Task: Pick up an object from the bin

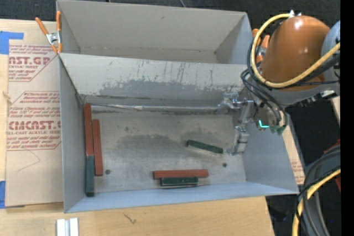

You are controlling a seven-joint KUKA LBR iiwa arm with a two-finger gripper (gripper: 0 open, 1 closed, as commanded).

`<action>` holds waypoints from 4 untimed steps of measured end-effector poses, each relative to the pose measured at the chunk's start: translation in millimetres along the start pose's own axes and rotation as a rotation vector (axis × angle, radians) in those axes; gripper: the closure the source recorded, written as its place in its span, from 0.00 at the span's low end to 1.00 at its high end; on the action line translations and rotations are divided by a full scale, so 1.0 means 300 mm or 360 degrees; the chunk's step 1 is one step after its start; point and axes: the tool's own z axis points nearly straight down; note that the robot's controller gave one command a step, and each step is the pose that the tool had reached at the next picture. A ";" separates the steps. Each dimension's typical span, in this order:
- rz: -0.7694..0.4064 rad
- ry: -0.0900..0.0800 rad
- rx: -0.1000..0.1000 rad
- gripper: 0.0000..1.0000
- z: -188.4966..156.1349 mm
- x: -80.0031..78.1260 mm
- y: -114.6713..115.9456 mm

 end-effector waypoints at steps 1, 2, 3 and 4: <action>-0.0001 -0.0013 0.0001 0.00 -0.013 -0.005 0.001; 0.0088 -0.0024 0.0000 0.00 0.124 -0.015 -0.036; -0.0041 -0.0015 0.0001 0.00 0.323 0.052 -0.035; -0.0004 -0.0013 0.0000 1.00 0.515 -0.019 -0.004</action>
Offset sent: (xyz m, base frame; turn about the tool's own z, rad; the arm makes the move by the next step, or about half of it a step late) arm 0.0039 -0.0362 -0.1288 0.1742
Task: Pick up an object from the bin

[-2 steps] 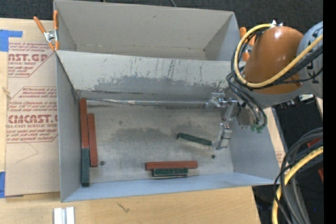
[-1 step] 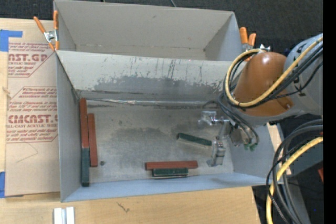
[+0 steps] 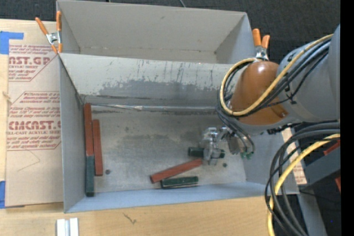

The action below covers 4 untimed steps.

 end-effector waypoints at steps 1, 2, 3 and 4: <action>0.0001 0.0004 0.0000 0.00 0.005 0.003 0.000; 0.0000 0.0003 0.0001 1.00 0.004 0.003 0.000; 0.0000 0.0003 0.0001 1.00 0.003 0.002 0.000; 0.0019 -0.0007 -0.0001 1.00 -0.570 -0.130 0.091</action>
Offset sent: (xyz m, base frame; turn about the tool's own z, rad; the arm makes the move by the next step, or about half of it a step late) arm 0.0000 0.0000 0.0000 0.0000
